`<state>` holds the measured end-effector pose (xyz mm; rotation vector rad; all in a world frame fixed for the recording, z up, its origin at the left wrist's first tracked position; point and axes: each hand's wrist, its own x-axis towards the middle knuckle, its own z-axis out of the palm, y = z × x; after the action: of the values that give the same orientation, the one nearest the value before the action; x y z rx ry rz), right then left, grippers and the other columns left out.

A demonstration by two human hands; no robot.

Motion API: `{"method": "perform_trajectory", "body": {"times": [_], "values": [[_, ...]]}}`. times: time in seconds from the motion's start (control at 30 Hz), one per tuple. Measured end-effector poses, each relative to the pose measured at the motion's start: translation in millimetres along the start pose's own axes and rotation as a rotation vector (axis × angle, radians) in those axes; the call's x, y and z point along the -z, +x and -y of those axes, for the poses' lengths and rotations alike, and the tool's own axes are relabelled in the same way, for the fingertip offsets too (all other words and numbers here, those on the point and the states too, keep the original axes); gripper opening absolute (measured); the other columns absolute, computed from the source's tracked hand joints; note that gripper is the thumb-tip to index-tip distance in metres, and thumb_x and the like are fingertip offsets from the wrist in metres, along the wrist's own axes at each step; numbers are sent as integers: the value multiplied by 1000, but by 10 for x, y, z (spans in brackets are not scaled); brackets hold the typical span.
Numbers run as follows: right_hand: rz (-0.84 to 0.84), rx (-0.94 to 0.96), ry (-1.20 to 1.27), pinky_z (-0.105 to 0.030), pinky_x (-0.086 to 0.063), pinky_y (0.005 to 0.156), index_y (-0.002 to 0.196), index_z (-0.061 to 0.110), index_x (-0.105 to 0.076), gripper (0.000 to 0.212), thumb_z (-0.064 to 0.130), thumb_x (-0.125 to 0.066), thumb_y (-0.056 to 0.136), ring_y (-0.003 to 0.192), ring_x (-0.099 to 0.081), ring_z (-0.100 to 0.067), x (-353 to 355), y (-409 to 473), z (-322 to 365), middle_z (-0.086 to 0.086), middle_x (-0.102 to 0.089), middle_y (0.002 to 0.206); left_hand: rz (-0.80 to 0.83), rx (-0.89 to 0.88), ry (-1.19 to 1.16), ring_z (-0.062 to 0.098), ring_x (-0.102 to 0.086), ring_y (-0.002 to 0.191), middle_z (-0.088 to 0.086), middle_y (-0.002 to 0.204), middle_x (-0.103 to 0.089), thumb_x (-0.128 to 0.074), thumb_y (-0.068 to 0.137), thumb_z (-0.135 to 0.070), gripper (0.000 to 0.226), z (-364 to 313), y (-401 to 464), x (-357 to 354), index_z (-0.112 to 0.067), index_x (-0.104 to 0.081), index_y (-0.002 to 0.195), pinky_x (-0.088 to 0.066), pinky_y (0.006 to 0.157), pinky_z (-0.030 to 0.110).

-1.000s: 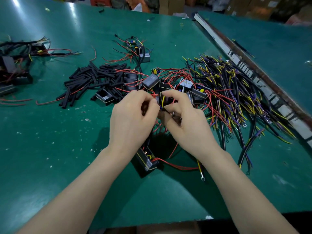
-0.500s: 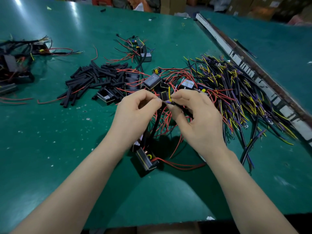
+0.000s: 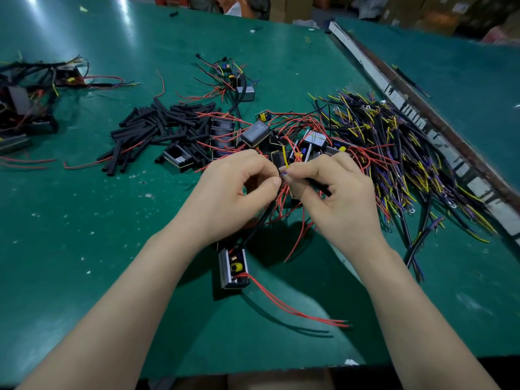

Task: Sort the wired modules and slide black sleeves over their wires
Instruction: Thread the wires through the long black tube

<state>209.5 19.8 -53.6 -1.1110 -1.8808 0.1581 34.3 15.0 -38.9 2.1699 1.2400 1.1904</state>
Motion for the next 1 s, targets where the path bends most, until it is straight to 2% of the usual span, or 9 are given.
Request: {"method": "perform_trajectory", "body": {"times": [0.2, 0.37, 0.5, 0.57, 0.67, 0.73, 0.87, 0.93, 1.0], "values": [[55, -25, 134, -43, -52, 72, 89, 11, -72, 9, 15, -67, 84, 80, -65, -25, 12, 3, 47, -6, -70, 82, -37, 133, -333, -2, -47, 62, -17, 64, -55, -57, 84, -21, 9, 16, -1, -22, -25, -59, 77, -36, 63, 13], [54, 82, 51, -43, -52, 65, 86, 10, -73, 6, 11, -67, 83, 76, -61, -27, -26, -15, 77, -4, -72, 83, -166, 181, -308, 1, -49, 61, -13, 65, -56, -57, 84, -22, 10, 16, -1, -73, -27, -59, 75, -38, 63, 16], [21, 68, 74, -42, -53, 69, 91, 13, -73, 10, 10, -67, 83, 79, -62, -23, -18, 0, 86, 2, -71, 85, -206, 204, -291, 3, -51, 62, -15, 64, -58, -62, 86, -19, 14, 28, 0, -95, -28, -61, 76, -40, 65, 21], [64, 1, 188, -35, -53, 76, 98, 21, -68, 15, 12, -65, 86, 81, -64, -19, -17, 10, 111, 14, -68, 82, -224, 211, -310, 5, -51, 62, -13, 65, -58, -60, 84, -23, 10, 17, 13, -87, -28, -62, 76, -43, 64, 26], [202, -314, 471, -31, -49, 77, 101, 31, -56, 14, 29, -61, 88, 75, -64, -20, -26, 40, 150, 6, -67, 71, -205, 205, -365, 5, -50, 61, -14, 64, -58, -61, 85, -22, 9, 5, 15, -80, -26, -64, 77, -43, 61, 25], [221, -391, 550, -31, -45, 68, 94, 27, -61, 3, 28, -58, 93, 66, -56, -17, -20, 60, 158, 6, -62, 64, -184, 188, -361, 2, -49, 61, -17, 64, -58, -63, 87, -18, 11, 4, 5, -88, -25, -64, 79, -39, 62, 17], [194, -447, 588, -21, -37, 57, 75, 27, -65, 25, 18, -54, 97, 59, -44, -8, -13, 87, 163, 10, -57, 59, -180, 184, -351, -2, -48, 60, -20, 62, -58, -63, 89, -13, 16, -5, -4, -92, -25, -63, 79, -37, 62, 12], [192, -430, 559, -19, -37, 57, 77, 26, -65, 22, 18, -56, 96, 59, -43, -5, -24, 78, 162, 12, -55, 59, -192, 195, -340, -1, -49, 60, -19, 62, -58, -64, 89, -12, 16, -16, -8, -96, -24, -64, 78, -37, 63, 13], [173, -264, 375, -19, -37, 61, 80, 22, -64, 16, 18, -58, 94, 62, -44, -2, -44, 46, 136, 15, -53, 63, -213, 226, -321, 5, -51, 61, -14, 62, -59, -64, 87, -15, 14, -19, -15, -114, -24, -64, 76, -40, 63, 20]]}}
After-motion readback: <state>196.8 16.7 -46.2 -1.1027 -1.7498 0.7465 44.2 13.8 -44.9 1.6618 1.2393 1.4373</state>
